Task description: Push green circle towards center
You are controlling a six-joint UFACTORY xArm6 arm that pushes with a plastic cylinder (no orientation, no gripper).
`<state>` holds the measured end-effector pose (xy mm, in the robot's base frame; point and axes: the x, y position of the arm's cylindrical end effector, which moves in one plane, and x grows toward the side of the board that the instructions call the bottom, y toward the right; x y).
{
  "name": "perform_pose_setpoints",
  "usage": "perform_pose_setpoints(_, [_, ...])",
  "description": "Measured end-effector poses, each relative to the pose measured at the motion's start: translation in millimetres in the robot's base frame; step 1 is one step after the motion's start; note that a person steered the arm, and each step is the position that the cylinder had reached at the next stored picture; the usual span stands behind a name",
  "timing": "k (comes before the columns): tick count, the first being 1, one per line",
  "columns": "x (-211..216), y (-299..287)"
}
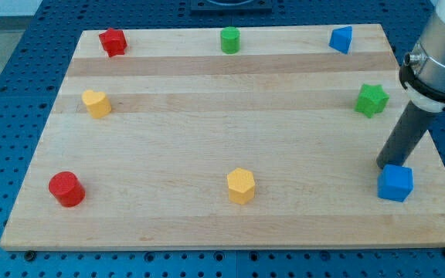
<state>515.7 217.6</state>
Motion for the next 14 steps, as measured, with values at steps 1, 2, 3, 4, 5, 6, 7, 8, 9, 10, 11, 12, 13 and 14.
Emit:
perform_pose_setpoints(1, [0.0,-4.3])
perform_pose_setpoints(2, [-12.5,-43.2])
perform_pose_setpoints(3, [-36.2,-83.0])
perform_pose_setpoints(4, [-65.7,-113.4])
perform_pose_setpoints(5, [-104.9,-125.9])
perform_pose_setpoints(6, [-149.9,-125.9])
perform_pose_setpoints(7, [-197.7,-126.0])
perform_pose_setpoints(8, [-248.6,-126.0])
perform_pose_setpoints(9, [-302.4,-126.0])
perform_pose_setpoints(10, [-323.7,-128.0])
perform_pose_setpoints(11, [-323.8,-136.1])
perform_pose_setpoints(12, [-323.3,-151.6])
perform_pose_setpoints(13, [-323.4,-172.1])
perform_pose_setpoints(14, [-323.6,-191.3])
